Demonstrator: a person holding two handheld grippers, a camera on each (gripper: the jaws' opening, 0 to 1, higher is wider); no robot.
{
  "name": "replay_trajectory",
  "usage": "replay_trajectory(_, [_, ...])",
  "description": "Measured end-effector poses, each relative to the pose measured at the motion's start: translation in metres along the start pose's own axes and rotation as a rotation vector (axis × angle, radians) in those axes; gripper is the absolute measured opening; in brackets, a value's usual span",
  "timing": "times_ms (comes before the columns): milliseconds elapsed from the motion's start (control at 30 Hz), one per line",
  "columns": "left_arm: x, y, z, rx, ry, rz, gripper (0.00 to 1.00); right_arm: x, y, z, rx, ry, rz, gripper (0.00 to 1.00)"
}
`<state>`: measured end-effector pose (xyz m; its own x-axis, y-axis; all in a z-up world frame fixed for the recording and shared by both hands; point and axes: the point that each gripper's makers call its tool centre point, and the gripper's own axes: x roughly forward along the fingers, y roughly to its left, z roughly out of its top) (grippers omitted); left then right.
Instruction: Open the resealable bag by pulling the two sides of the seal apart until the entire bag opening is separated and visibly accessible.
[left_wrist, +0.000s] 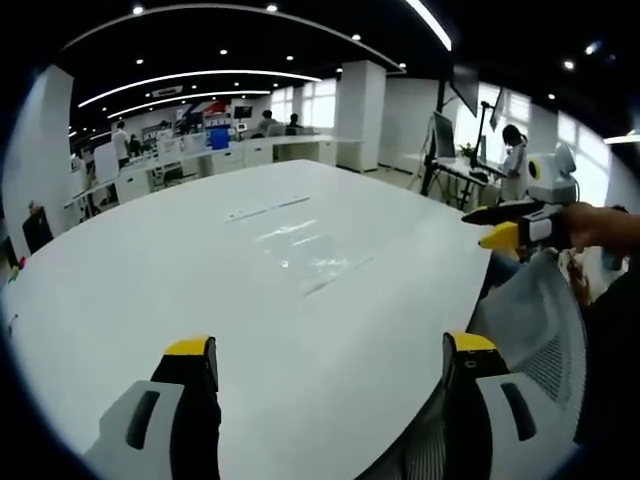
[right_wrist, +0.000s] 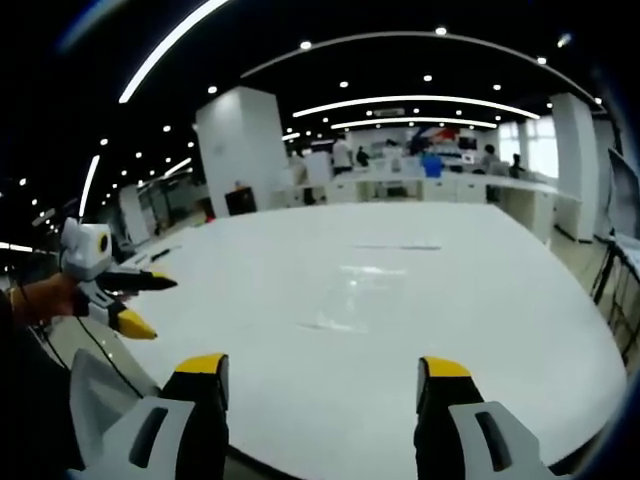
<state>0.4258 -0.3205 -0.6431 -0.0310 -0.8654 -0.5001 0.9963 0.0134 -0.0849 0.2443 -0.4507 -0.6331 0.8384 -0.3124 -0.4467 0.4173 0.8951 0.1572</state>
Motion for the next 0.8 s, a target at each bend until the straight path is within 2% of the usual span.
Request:
replay_trajectory(333, [0.012, 0.004, -0.002, 0.054, 0.039, -0.01, 0.87, 0.001, -0.002, -0.005, 0.006, 0.016, 0.002, 0.75])
replay_trajectory(800, [0.03, 0.021, 0.0, 0.057, 0.053, 0.003, 0.84, -0.004, -0.006, -0.015, 0.02, 0.03, -0.017, 0.75])
